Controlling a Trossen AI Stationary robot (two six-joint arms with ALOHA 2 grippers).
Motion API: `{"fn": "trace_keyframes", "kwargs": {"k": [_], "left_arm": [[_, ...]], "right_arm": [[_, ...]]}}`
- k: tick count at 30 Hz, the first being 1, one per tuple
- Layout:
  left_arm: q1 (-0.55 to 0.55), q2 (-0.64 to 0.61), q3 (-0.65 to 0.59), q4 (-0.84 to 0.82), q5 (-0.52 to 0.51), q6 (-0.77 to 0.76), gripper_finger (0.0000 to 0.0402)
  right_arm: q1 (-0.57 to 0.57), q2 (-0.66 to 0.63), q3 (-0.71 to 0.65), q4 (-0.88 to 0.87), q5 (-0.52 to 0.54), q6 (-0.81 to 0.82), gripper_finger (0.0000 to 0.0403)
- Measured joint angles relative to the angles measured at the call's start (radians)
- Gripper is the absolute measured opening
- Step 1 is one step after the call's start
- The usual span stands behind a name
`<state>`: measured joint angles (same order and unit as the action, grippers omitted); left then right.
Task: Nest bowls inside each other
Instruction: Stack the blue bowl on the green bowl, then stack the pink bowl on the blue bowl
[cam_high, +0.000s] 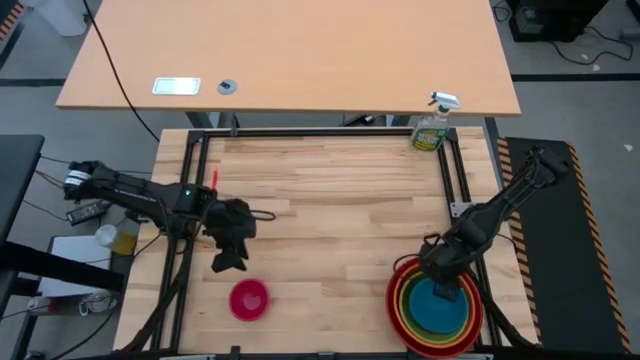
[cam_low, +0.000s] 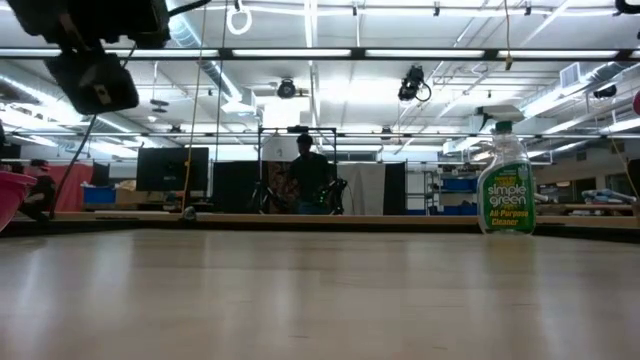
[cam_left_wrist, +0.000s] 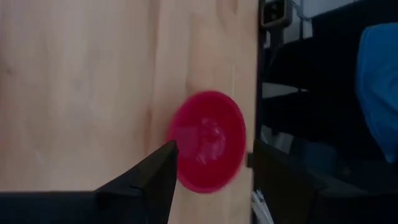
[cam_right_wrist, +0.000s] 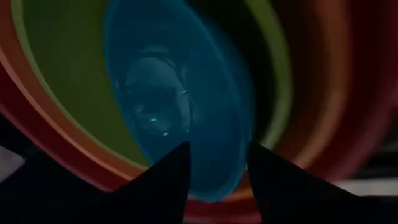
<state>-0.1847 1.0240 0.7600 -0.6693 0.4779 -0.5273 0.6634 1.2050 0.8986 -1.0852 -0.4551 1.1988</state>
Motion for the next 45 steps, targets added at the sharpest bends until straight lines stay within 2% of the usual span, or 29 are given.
{"fn": "trace_keyframes", "kwargs": {"k": [3,5,11,16,21,24,29,33,38,42,45], "left_arm": [[-0.042,0.025,0.000,-0.008,0.006,-0.036,0.0212],[-0.071,0.056,-0.001,-0.014,0.007,-0.050,0.0212],[-0.118,0.135,-0.001,0.007,0.047,-0.036,0.0212],[-0.130,0.155,-0.001,-0.004,-0.004,-0.071,0.0212],[-0.134,0.226,-0.001,0.003,-0.098,-0.110,0.0212],[-0.134,0.287,-0.001,0.005,-0.136,-0.152,0.0212],[-0.144,0.363,-0.001,0.044,-0.138,-0.216,0.0212],[-0.179,0.395,-0.001,0.097,-0.100,-0.263,0.0212],[-0.230,0.437,-0.001,0.107,-0.124,-0.295,0.0206],[-0.257,0.491,-0.001,0.106,-0.149,-0.319,0.0171],[-0.267,0.523,-0.001,0.112,-0.152,-0.351,0.0122]], "right_arm": [[-0.008,-0.054,0.005,-0.102,-0.013,0.051,0.0162],[-0.012,-0.087,0.029,-0.164,0.015,0.085,0.0162],[-0.014,-0.131,0.164,-0.267,0.211,0.138,0.0162],[-0.013,-0.103,0.313,-0.397,0.329,0.175,0.0162],[-0.019,-0.068,0.438,-0.456,0.556,0.033,0.0161],[-0.033,-0.061,0.471,-0.459,0.645,-0.064,0.0161],[-0.047,-0.062,0.475,-0.458,0.681,-0.117,0.0161],[-0.033,-0.062,0.475,-0.452,0.696,-0.127,0.0161],[-0.002,-0.062,0.475,-0.436,0.777,-0.167,0.0161],[0.003,-0.062,0.475,-0.418,0.826,-0.205,0.0162],[0.003,-0.062,0.475,-0.412,0.829,-0.213,0.0162]]}}
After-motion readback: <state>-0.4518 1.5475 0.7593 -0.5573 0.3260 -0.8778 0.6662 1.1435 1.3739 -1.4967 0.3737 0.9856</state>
